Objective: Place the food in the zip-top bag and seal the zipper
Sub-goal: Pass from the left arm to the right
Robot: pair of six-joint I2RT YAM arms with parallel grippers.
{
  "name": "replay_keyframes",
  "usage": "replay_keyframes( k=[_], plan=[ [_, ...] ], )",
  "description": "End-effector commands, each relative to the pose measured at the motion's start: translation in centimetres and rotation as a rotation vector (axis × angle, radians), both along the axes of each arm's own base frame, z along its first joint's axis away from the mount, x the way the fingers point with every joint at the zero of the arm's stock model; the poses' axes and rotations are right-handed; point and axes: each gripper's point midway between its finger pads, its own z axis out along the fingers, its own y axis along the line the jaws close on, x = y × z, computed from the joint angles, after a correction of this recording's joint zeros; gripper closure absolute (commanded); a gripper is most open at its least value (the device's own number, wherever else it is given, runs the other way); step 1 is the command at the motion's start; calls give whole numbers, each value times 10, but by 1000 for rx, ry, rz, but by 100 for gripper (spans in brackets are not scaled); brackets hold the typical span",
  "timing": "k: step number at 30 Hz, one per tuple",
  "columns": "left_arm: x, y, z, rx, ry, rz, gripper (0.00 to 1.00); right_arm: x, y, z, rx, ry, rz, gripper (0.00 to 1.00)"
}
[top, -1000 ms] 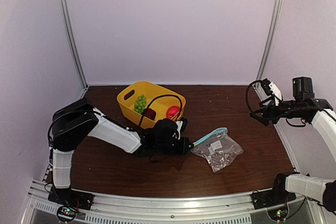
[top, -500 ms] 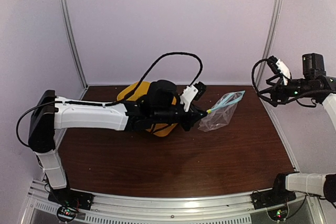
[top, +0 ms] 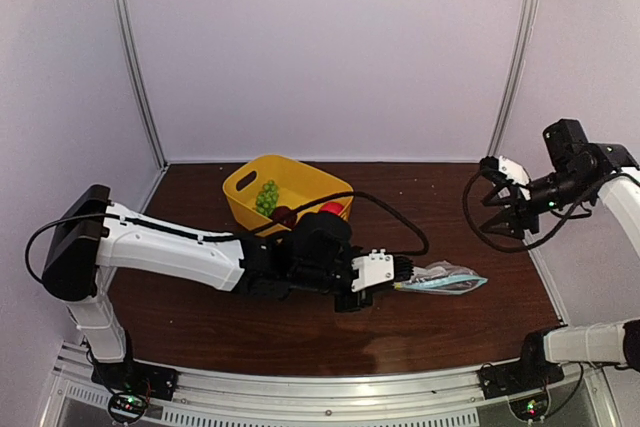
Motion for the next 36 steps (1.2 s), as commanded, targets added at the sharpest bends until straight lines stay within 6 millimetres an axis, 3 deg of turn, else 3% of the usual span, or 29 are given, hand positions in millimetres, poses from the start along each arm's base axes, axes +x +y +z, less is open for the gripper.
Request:
replay_keyframes(
  k=[1, 6, 12, 24, 32, 36],
  plan=[
    [14, 2, 33, -78, -108, 11, 100, -37, 8, -34, -120, 94, 162, 37],
    [10, -1, 36, -88, -90, -7, 100, -44, 22, -38, -177, 39, 224, 35],
    [11, -2, 43, -115, -86, -7, 100, -32, 31, -51, -222, -41, 203, 38],
    [14, 1, 51, -147, -24, -19, 100, -26, 48, -74, -317, -110, 225, 51],
    [19, 5, 56, -170, -14, -13, 100, -13, 51, -78, -329, -154, 187, 65],
    [23, 6, 58, -187, -10, -7, 100, -11, 59, -80, -303, -153, 194, 67]
  ],
)
